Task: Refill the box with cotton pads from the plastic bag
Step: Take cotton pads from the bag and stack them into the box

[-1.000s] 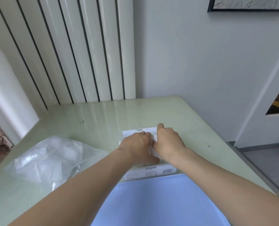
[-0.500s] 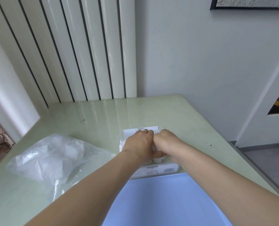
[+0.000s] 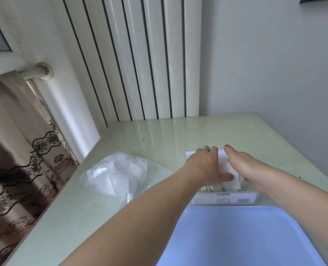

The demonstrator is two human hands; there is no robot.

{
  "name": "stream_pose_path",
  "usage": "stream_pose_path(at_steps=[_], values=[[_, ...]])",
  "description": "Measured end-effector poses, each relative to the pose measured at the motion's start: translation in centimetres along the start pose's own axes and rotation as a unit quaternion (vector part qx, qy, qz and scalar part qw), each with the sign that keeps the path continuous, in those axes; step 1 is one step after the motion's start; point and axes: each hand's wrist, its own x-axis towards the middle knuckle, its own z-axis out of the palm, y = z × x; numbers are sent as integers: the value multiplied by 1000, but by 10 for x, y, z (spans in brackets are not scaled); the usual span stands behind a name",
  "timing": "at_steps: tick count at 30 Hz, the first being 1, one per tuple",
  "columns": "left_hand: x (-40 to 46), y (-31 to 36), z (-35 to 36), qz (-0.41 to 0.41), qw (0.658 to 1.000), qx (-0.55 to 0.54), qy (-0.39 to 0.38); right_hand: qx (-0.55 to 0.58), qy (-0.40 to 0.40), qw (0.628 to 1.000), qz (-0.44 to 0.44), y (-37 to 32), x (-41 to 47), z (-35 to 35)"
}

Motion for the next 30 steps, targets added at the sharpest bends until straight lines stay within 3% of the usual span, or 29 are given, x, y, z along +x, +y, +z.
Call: stream_pose_path(at_steps=[5, 9, 10, 12, 14, 15, 18, 19, 23, 28, 30], values=[[-38, -39, -56, -26, 998, -55, 13, -156, 44, 982, -100, 2, -23, 0], [-77, -95, -89, -103, 987, -101, 66, -224, 117, 934, -252, 8, -54, 14], [-86, -109, -92, -129, 983, -112, 75, -201, 101, 931, -286, 8, -62, 19], [-104, -135, -95, -184, 971, -130, 81, -178, -14, 937, -300, 7, -80, 32], [-120, -159, -90, -236, 958, -143, 78, -231, -123, 915, -306, 11, -90, 54], [-127, -170, -85, -258, 951, -153, 79, -268, -141, 895, -328, 13, -92, 67], [-142, -191, -72, -299, 931, -188, 89, -352, -76, 807, -468, 20, -91, 96], [-147, -196, -68, -303, 925, -204, 104, -356, -73, 794, -487, 19, -93, 103], [-159, -209, -57, -288, 905, -252, 184, -335, -132, 819, -447, 13, -82, 136], [-153, -225, -46, -278, 901, -267, 199, -310, -76, 814, -485, -24, -54, 179], [-149, -228, -43, -274, 900, -267, 211, -243, -24, 852, -462, -41, -41, 202]])
